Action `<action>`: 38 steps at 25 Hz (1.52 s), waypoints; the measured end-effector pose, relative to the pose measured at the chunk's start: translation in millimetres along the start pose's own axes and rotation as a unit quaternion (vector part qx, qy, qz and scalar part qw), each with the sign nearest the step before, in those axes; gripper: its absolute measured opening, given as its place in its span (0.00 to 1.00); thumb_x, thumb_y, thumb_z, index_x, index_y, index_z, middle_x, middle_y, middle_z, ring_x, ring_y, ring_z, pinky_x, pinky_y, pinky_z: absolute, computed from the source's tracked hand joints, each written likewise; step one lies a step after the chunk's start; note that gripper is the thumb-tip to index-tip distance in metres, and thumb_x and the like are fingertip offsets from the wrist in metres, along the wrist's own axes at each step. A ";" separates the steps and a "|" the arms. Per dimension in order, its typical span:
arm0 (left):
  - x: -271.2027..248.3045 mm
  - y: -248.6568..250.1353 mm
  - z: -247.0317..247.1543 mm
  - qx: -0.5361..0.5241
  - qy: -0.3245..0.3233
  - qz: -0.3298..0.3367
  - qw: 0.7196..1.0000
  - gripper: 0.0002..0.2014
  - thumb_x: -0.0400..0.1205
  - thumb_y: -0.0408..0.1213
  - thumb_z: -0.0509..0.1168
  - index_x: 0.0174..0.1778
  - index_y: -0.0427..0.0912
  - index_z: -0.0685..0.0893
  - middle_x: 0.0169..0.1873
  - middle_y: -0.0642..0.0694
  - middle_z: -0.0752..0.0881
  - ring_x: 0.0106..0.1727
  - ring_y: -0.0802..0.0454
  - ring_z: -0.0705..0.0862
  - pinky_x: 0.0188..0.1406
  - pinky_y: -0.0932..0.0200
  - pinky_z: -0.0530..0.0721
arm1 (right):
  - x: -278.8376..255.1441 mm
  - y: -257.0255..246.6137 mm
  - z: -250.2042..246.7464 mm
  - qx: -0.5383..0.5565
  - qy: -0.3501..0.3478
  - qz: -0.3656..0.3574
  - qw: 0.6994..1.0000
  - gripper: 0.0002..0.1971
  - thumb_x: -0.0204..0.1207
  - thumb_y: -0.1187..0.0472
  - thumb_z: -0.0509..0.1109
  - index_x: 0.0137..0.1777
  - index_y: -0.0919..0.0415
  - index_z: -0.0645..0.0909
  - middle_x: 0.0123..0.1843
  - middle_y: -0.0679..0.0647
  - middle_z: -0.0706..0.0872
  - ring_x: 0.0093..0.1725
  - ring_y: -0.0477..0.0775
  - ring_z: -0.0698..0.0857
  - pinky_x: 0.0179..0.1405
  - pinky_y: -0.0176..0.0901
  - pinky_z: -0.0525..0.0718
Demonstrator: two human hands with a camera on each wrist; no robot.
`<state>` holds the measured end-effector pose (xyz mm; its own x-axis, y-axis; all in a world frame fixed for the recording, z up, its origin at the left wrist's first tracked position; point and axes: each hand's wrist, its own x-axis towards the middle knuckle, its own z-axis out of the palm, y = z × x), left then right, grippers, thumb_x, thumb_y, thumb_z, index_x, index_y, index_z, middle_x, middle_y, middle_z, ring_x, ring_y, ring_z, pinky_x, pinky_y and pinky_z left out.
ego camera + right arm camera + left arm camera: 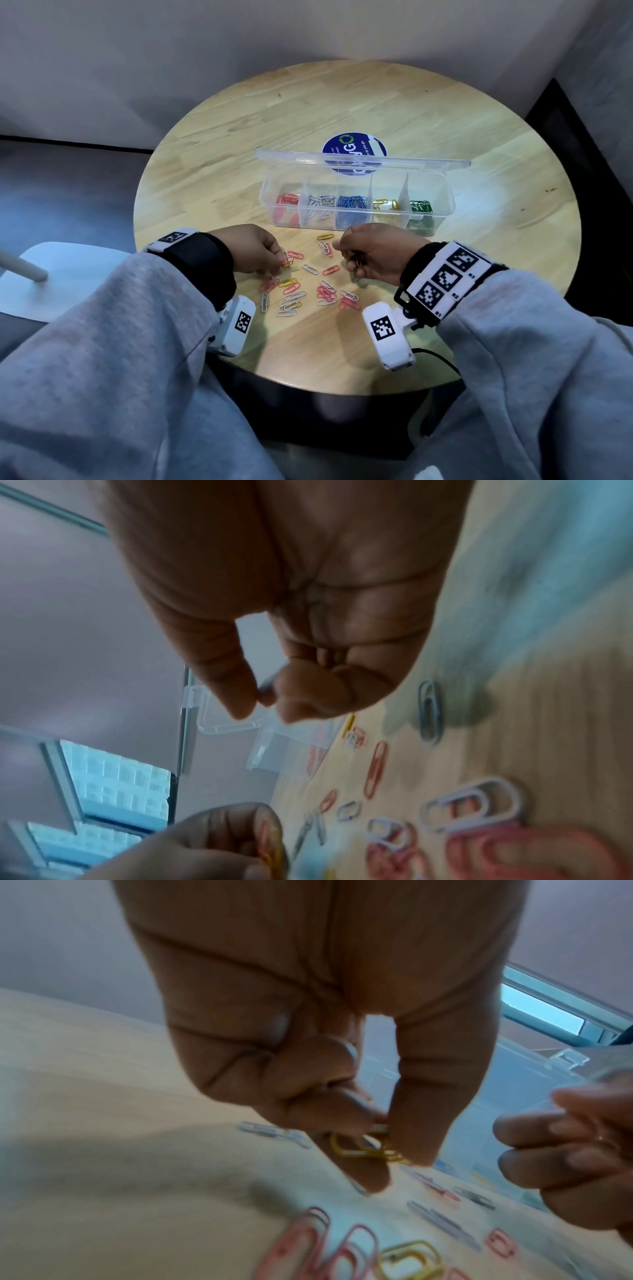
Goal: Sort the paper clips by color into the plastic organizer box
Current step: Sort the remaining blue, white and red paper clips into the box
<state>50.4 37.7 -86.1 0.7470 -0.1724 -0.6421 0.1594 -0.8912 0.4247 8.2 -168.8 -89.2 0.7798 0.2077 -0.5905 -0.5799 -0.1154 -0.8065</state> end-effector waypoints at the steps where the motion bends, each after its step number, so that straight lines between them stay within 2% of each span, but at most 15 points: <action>1: -0.3 0.7 0.4 -0.007 -0.002 0.003 1.000 0.06 0.70 0.32 0.73 0.33 0.49 0.85 0.31 0.49 0.83 0.35 0.54 0.77 0.41 0.61 0.75 | 1.0 1.7 -0.7 -0.070 0.020 -0.008 0.997 0.13 0.78 0.61 0.68 0.33 0.58 0.71 0.28 0.55 0.76 0.24 0.50 0.72 0.23 0.39 0.70; 4: -3.7 2.9 -0.7 -0.008 -0.006 0.014 1.000 0.08 0.71 0.31 0.73 0.36 0.50 0.87 0.32 0.49 0.84 0.34 0.55 0.77 0.36 0.63 0.73 | -0.6 2.9 -1.3 -0.347 0.074 -0.052 0.933 0.09 0.74 0.55 0.72 0.37 0.54 0.77 0.31 0.46 0.79 0.29 0.45 0.77 0.28 0.37 0.73; 6: -5.2 4.4 -2.1 -0.013 -0.008 0.017 1.000 0.11 0.71 0.31 0.72 0.45 0.51 0.88 0.32 0.50 0.84 0.32 0.56 0.76 0.34 0.64 0.71 | -3.9 -1.0 1.3 -0.456 0.065 -0.073 0.884 0.04 0.75 0.56 0.70 0.48 0.52 0.82 0.35 0.42 0.77 0.35 0.45 0.78 0.31 0.35 0.72; 10: -6.8 4.2 -7.9 0.003 -0.015 0.020 1.000 0.24 0.72 0.34 0.74 0.64 0.52 0.80 0.33 0.50 0.84 0.34 0.54 0.79 0.36 0.62 0.74 | 0.0 -10.7 4.0 -0.537 0.060 -0.082 0.838 0.20 0.79 0.53 0.65 0.71 0.43 0.74 0.62 0.51 0.81 0.58 0.52 0.81 0.49 0.36 0.72; 12: -10.1 7.1 -10.1 -0.060 -0.021 0.030 0.997 0.18 0.75 0.29 0.69 0.59 0.48 0.82 0.32 0.47 0.84 0.29 0.55 0.79 0.32 0.66 0.77 | 3.6 -12.2 4.7 -0.537 0.057 -0.072 0.839 0.22 0.80 0.52 0.62 0.74 0.40 0.70 0.70 0.51 0.79 0.63 0.52 0.81 0.52 0.36 0.73; 14: -16.0 13.2 -12.1 -0.160 -0.019 0.043 0.986 0.11 0.79 0.23 0.62 0.45 0.42 0.86 0.25 0.45 0.81 0.20 0.57 0.77 0.22 0.70 0.77 | 6.0 -12.0 4.1 -0.529 0.053 -0.046 0.846 0.22 0.80 0.52 0.61 0.74 0.38 0.70 0.72 0.52 0.78 0.61 0.53 0.82 0.51 0.38 0.76; 16: -18.9 15.9 -15.0 -0.236 -0.003 0.042 0.971 0.15 0.81 0.24 0.55 0.36 0.39 0.84 0.24 0.45 0.76 0.16 0.58 0.76 0.16 0.72 0.74 | 8.2 -11.6 2.7 -0.534 0.053 -0.028 0.843 0.22 0.80 0.53 0.61 0.74 0.39 0.71 0.71 0.51 0.78 0.60 0.53 0.83 0.50 0.39 0.78; 20: -22.6 17.1 -19.1 -0.327 -0.026 0.009 0.945 0.16 0.79 0.26 0.48 0.30 0.38 0.76 0.27 0.44 0.73 0.17 0.56 0.73 0.14 0.71 0.69 | 8.3 -12.7 -1.5 -0.526 0.068 -0.030 0.847 0.16 0.78 0.55 0.65 0.66 0.47 0.77 0.43 0.44 0.81 0.41 0.45 0.81 0.37 0.38 0.78; 22: -23.9 17.0 -19.6 -0.353 -0.051 -0.002 0.934 0.15 0.78 0.28 0.46 0.29 0.39 0.74 0.26 0.44 0.73 0.20 0.54 0.72 0.14 0.70 0.67 | 6.6 -13.5 -1.3 -0.524 0.077 -0.036 0.847 0.17 0.77 0.55 0.66 0.66 0.45 0.75 0.39 0.42 0.79 0.39 0.46 0.81 0.37 0.39 0.79; 26: -23.6 16.2 -18.8 -0.372 -0.073 -0.015 0.925 0.15 0.78 0.34 0.49 0.26 0.40 0.73 0.24 0.45 0.75 0.19 0.54 0.72 0.14 0.69 0.66 | 5.5 -13.9 0.7 -0.565 0.058 -0.034 0.822 0.27 0.78 0.54 0.64 0.78 0.41 0.65 0.69 0.51 0.79 0.62 0.53 0.81 0.54 0.41 0.78; 28: -24.1 17.4 -16.7 -0.357 -0.055 -0.017 0.933 0.13 0.79 0.35 0.53 0.28 0.42 0.73 0.24 0.46 0.75 0.18 0.56 0.72 0.14 0.69 0.66 | 4.8 -14.5 1.6 -0.560 0.055 -0.026 0.826 0.24 0.78 0.55 0.64 0.75 0.43 0.69 0.69 0.52 0.79 0.59 0.53 0.81 0.51 0.40 0.78; 31: -20.9 17.5 -13.0 -0.284 0.009 -0.005 0.959 0.09 0.80 0.33 0.59 0.33 0.43 0.75 0.25 0.47 0.73 0.20 0.55 0.69 0.14 0.69 0.63 | 2.2 -14.6 2.9 -0.559 0.067 -0.031 0.826 0.13 0.77 0.56 0.65 0.61 0.50 0.79 0.51 0.50 0.83 0.45 0.51 0.80 0.31 0.35 0.74; 34: -16.3 17.0 -8.4 -0.068 0.012 0.015 0.997 0.06 0.77 0.35 0.66 0.35 0.47 0.79 0.27 0.48 0.73 0.26 0.52 0.67 0.23 0.64 0.64 | -0.1 -13.5 3.1 -0.575 0.079 -0.042 0.814 0.07 0.75 0.59 0.68 0.53 0.54 0.80 0.42 0.47 0.79 0.37 0.46 0.76 0.26 0.35 0.69; 36: -16.1 21.4 -2.5 0.104 0.025 0.018 0.994 0.03 0.74 0.38 0.69 0.38 0.50 0.82 0.28 0.53 0.76 0.29 0.56 0.71 0.29 0.63 0.68 | -0.6 -12.2 2.9 -0.567 0.085 -0.043 0.818 0.09 0.74 0.61 0.69 0.53 0.52 0.78 0.41 0.45 0.78 0.36 0.46 0.77 0.25 0.35 0.70; 38: -16.8 27.7 3.8 0.203 0.038 0.025 0.978 0.05 0.73 0.37 0.70 0.42 0.51 0.85 0.29 0.57 0.77 0.31 0.62 0.73 0.29 0.65 0.68 | -0.2 -11.3 3.5 -0.569 0.076 -0.035 0.818 0.08 0.74 0.61 0.69 0.51 0.51 0.79 0.48 0.47 0.81 0.44 0.50 0.83 0.26 0.32 0.70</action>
<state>39.8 14.3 -65.9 0.7954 -0.2014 -0.5716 -0.1356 -0.9784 0.1560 13.8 -164.1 -79.8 0.8716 0.1395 -0.4699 -0.0052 -0.9560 -0.2934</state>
